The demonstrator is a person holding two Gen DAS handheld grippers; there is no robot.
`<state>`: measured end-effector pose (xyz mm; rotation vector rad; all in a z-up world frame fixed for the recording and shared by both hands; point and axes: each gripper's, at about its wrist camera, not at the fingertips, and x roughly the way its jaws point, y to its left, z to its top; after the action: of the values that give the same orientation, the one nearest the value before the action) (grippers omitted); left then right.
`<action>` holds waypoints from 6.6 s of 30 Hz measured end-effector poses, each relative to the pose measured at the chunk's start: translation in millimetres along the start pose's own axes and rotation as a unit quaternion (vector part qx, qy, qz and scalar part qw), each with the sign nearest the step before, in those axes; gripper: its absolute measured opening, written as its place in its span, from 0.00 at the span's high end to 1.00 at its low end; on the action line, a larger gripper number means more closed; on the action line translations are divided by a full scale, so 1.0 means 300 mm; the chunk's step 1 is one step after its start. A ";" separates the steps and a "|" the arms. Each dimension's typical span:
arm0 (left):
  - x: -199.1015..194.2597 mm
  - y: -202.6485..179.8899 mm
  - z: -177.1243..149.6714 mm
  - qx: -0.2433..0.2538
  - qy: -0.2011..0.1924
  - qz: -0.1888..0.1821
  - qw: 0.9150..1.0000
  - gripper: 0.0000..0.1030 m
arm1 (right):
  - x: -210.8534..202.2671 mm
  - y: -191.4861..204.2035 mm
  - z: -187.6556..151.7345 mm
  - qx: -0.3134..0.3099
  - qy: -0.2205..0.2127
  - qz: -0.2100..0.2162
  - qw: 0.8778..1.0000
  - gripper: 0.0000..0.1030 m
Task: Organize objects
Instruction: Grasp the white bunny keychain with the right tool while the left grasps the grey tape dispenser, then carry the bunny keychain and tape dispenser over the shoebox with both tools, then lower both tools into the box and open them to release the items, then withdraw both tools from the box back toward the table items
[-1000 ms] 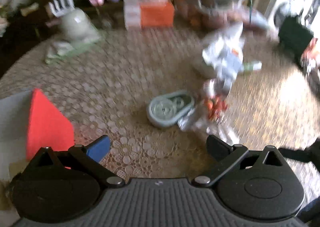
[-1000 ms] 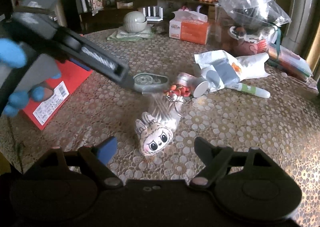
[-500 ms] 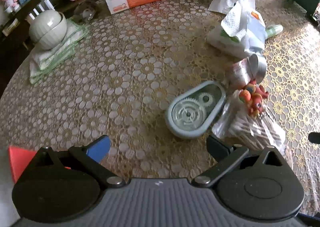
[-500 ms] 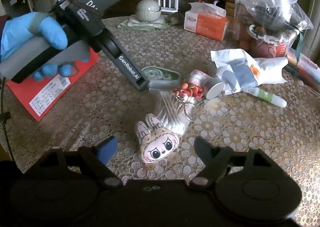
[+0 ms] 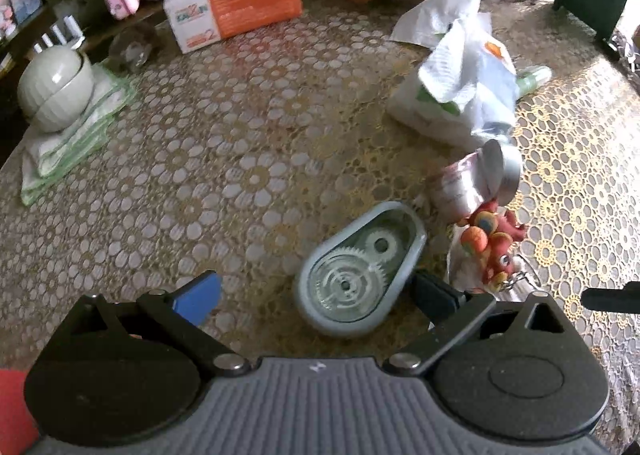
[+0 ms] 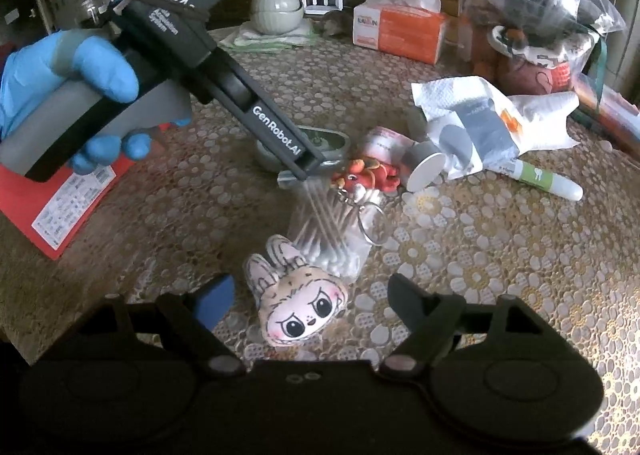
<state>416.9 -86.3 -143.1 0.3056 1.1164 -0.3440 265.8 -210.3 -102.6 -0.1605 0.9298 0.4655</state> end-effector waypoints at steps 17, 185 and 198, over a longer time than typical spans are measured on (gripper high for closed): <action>-0.041 -0.027 -0.021 -0.006 -0.018 -0.013 1.000 0.41 | -0.009 -0.005 -0.018 0.022 0.005 -0.006 1.000 0.55; -0.857 0.460 -0.733 -0.256 -0.122 0.109 0.953 0.29 | -0.268 0.779 0.245 -0.026 -0.061 0.048 0.997 0.31; -0.910 0.247 -0.804 -0.231 -0.150 0.094 0.957 0.18 | -0.415 0.625 0.096 -0.004 -0.087 0.057 0.995 0.18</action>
<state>142.1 110.4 12.1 -0.0575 0.8284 0.0461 138.9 -73.5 26.6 -0.0732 0.7682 0.5801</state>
